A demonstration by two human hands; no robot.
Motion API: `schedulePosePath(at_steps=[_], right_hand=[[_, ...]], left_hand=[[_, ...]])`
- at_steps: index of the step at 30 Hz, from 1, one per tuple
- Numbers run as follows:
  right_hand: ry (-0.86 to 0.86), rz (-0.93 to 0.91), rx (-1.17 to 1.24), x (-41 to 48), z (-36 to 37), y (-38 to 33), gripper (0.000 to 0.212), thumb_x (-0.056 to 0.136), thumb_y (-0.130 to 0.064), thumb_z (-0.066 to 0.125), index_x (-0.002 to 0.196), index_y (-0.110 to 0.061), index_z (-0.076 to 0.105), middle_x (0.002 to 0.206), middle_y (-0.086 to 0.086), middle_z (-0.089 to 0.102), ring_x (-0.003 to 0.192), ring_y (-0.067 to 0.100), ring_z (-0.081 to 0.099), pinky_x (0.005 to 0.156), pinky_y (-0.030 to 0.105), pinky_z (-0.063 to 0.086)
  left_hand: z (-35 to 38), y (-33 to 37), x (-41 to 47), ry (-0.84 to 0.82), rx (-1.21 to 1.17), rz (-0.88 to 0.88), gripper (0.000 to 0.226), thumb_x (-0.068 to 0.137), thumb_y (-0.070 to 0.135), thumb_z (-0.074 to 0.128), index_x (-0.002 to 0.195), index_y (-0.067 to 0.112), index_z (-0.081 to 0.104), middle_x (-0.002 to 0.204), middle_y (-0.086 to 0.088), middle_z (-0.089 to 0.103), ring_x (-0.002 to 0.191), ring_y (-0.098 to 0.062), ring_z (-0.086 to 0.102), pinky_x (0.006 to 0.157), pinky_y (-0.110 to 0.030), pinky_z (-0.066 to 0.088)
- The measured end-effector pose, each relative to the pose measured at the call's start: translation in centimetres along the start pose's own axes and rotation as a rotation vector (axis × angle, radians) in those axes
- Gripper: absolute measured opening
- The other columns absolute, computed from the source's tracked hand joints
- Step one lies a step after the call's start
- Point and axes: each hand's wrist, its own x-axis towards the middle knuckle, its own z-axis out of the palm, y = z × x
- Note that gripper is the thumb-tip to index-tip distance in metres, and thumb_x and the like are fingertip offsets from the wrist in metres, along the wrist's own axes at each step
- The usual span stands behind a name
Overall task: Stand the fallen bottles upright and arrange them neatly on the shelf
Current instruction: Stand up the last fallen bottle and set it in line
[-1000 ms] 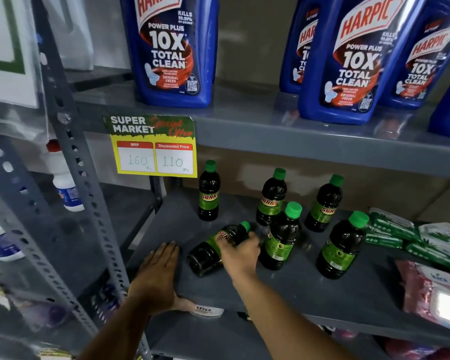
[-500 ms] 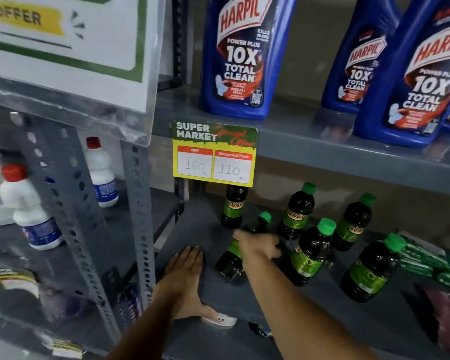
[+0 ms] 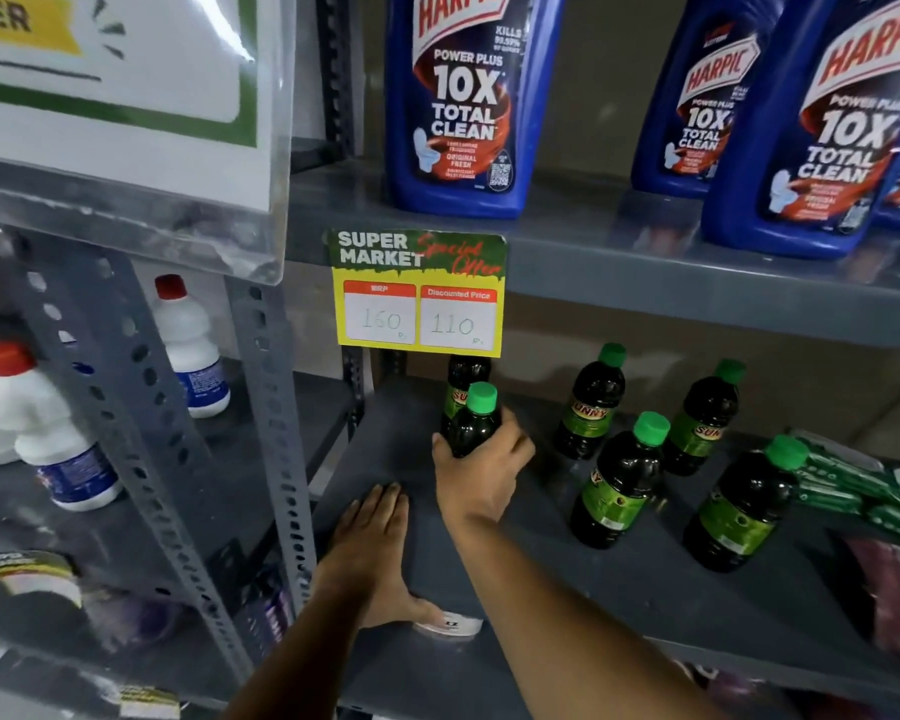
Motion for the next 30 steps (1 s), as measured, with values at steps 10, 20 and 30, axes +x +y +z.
schedulePosePath(at_steps=[10,20,30], right_hand=[[0.191,-0.227,-0.034,-4.2,-13.0,11.8,0.018,0.071,-0.026,0.088,0.08,-0.022,0.074,0.083,-0.002,0.069,0.082,0.024,0.066,0.074,0.05,0.054],[0.353,0.322,-0.035,9.2,-23.3,14.6,0.095,0.056,-0.041,0.095,0.13,-0.005,0.047,0.131,0.015,0.057,0.123,0.037,0.054,0.099,0.055,0.045],[0.1,0.079,-0.152,9.6,-24.3,17.3,0.081,0.054,-0.042,0.087,0.122,-0.016,0.052,0.111,0.004,0.066,0.099,0.026,0.067,0.077,0.043,0.057]], left_hand=[[0.7,-0.6,0.3,0.047,-0.012,0.022,0.162,0.034,0.11,0.038,0.155,0.014,-0.013,0.165,-0.003,-0.014,0.151,-0.019,-0.01,0.124,-0.04,-0.002],[0.0,-0.1,-0.1,-0.012,0.027,0.0,0.165,0.031,0.111,0.034,0.154,0.013,-0.017,0.163,-0.002,-0.021,0.15,-0.018,-0.014,0.123,-0.038,-0.005],[-0.7,0.5,-0.4,-0.035,0.031,-0.021,0.163,0.033,0.11,0.036,0.154,0.014,-0.015,0.164,-0.001,-0.019,0.15,-0.018,-0.015,0.123,-0.04,-0.005]])
